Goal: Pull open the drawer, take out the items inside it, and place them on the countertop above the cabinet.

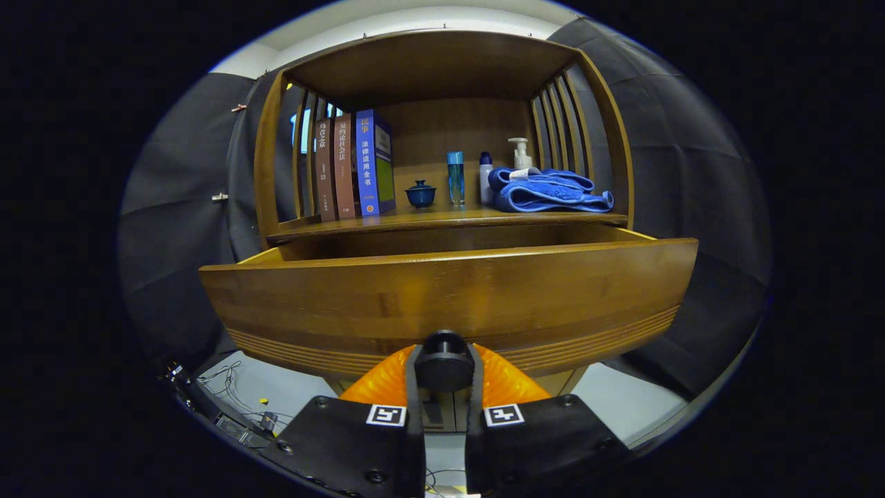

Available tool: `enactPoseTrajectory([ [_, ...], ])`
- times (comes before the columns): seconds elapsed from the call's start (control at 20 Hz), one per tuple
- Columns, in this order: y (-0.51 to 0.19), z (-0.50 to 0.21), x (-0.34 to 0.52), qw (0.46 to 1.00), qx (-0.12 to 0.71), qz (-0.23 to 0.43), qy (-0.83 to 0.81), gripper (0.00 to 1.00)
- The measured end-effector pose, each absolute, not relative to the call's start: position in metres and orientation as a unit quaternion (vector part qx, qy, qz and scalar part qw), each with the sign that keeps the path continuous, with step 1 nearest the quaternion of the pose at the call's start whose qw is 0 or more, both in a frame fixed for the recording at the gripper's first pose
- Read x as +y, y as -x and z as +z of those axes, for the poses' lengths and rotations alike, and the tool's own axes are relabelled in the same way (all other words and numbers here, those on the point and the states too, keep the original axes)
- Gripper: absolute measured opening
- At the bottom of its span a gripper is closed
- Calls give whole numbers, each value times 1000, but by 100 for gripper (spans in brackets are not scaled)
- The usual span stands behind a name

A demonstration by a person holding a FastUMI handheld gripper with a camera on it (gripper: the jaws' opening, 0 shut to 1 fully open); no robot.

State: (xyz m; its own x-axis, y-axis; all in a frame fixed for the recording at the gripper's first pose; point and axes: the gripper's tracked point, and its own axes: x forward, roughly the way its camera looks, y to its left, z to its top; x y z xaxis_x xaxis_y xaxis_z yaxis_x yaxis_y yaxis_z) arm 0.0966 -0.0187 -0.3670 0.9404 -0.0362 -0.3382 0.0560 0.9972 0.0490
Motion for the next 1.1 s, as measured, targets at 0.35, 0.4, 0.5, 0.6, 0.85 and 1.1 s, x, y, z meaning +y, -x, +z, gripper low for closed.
enactPoseTrajectory([
  [0.35,-57,-371,-18,982,184,-21,-28,26],
  [0.4,-52,-371,-17,982,185,-20,-27,26],
  [0.5,-46,-372,-18,983,183,-21,-27,26],
  [0.6,-44,-373,-17,982,185,-20,-26,26],
  [0.85,-36,-380,-14,975,216,-5,-44,58],
  [1.1,-21,-360,-18,971,232,-1,-60,100],
])
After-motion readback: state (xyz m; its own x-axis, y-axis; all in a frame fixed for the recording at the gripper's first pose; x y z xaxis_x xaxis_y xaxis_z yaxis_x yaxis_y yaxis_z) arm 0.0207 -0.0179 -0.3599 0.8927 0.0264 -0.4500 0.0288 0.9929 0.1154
